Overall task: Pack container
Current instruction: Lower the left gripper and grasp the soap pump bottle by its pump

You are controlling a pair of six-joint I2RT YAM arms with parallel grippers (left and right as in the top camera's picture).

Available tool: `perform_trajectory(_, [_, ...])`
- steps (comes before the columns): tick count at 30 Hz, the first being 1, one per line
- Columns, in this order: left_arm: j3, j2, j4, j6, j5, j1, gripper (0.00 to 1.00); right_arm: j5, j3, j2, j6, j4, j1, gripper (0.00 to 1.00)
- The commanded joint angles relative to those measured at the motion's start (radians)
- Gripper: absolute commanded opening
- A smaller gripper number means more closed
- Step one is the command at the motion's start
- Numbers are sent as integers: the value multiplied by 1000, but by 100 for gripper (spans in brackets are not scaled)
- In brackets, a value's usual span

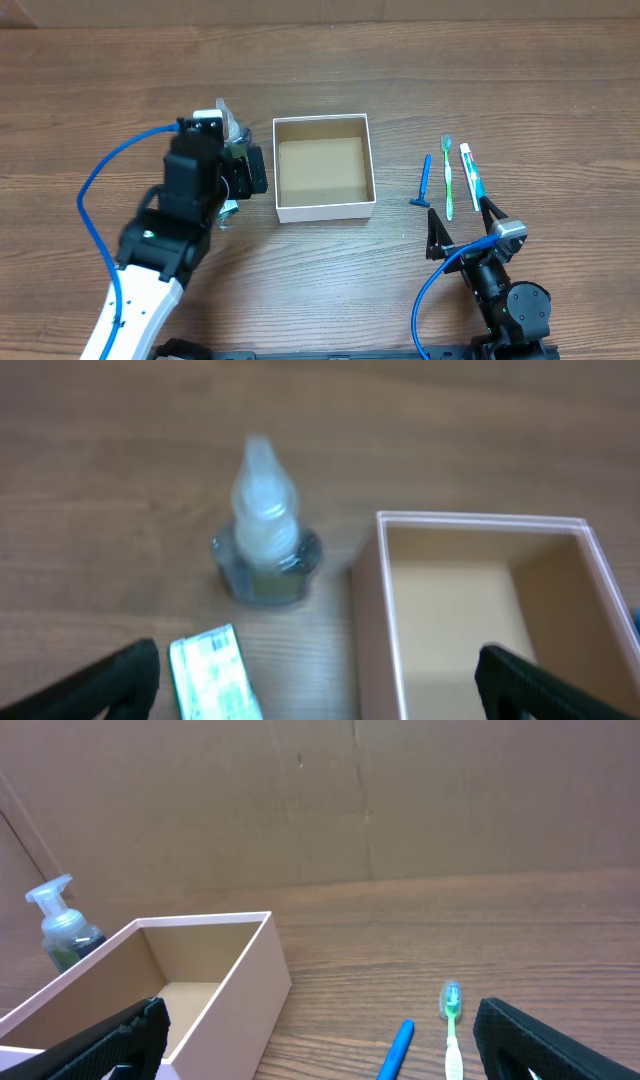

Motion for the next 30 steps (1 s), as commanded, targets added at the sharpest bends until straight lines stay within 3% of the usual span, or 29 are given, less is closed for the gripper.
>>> perform_trajectory(1, [-149, 9, 180, -43, -141, 0, 100, 5, -10, -11, -6, 6, -6, 100])
perform_trajectory(5, [-241, 59, 388, 6, -145, -1, 100, 5, -10, -11, -6, 6, -6, 100])
perform_trajectory(18, [-253, 343, 744, 216, -151, 0, 100, 5, -10, -11, -6, 6, -6, 100])
perform_trajectory(25, [-253, 362, 794, 257, -151, 46, 85, 5, -10, -11, -6, 6, -6, 100])
perform_trajectory(30, [-253, 369, 816, 268, -74, 89, 75, 5, -10, -11, -6, 6, -6, 100])
